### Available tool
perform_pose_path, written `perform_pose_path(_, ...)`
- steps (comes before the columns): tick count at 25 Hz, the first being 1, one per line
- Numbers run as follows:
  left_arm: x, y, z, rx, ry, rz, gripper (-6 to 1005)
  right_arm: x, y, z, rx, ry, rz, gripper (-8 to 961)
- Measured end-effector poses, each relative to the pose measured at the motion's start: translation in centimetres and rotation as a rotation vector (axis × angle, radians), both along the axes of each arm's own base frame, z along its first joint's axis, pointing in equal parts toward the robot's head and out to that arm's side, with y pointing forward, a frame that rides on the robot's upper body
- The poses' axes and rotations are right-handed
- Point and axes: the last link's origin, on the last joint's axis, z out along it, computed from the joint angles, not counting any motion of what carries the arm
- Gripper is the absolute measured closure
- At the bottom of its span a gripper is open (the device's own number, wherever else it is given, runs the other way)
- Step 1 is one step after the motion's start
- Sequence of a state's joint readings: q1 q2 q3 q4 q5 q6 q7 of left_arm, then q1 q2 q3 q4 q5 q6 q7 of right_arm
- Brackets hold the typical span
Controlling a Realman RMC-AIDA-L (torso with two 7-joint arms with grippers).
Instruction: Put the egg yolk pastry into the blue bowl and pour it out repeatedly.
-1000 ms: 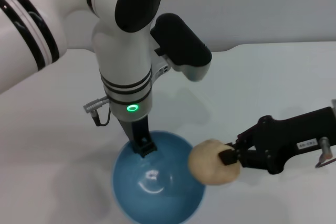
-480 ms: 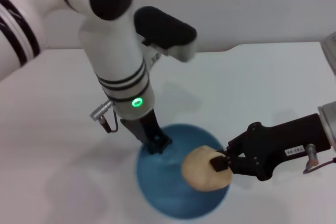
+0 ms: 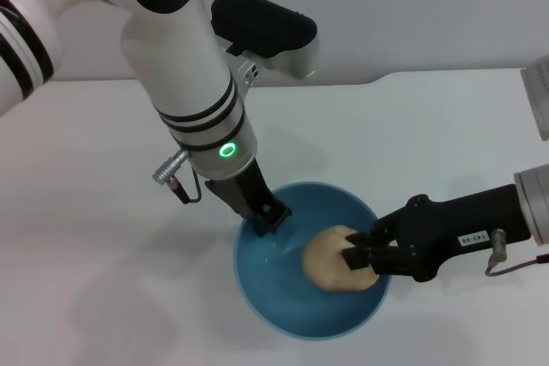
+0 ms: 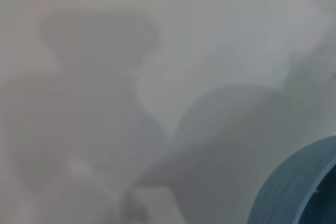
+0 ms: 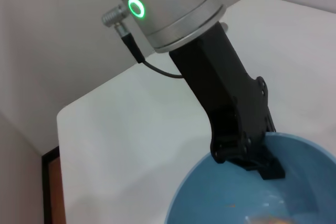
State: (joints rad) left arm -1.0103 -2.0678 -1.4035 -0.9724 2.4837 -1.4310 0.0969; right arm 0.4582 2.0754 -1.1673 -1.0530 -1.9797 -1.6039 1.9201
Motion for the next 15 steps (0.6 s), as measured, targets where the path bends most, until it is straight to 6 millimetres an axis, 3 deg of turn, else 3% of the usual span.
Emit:
perform_pose_path(7,0.2,0.2,0.2,0.008,-0.015,0.005,991,-0.2,0.0,0.2,-0.007,0.001,0.007,708)
perform_pose_path(12,-0.1,0.5,0.3,0.021,-0.024,0.011,990,0.3,0.5,1.4,0.05,0.031,-0.029,504)
perform_pose_path(15,-0.5,0.9,0.4,0.044,-0.029,0.009,990,0.8,1.0,3.4,0.136,0.115,-0.078,504)
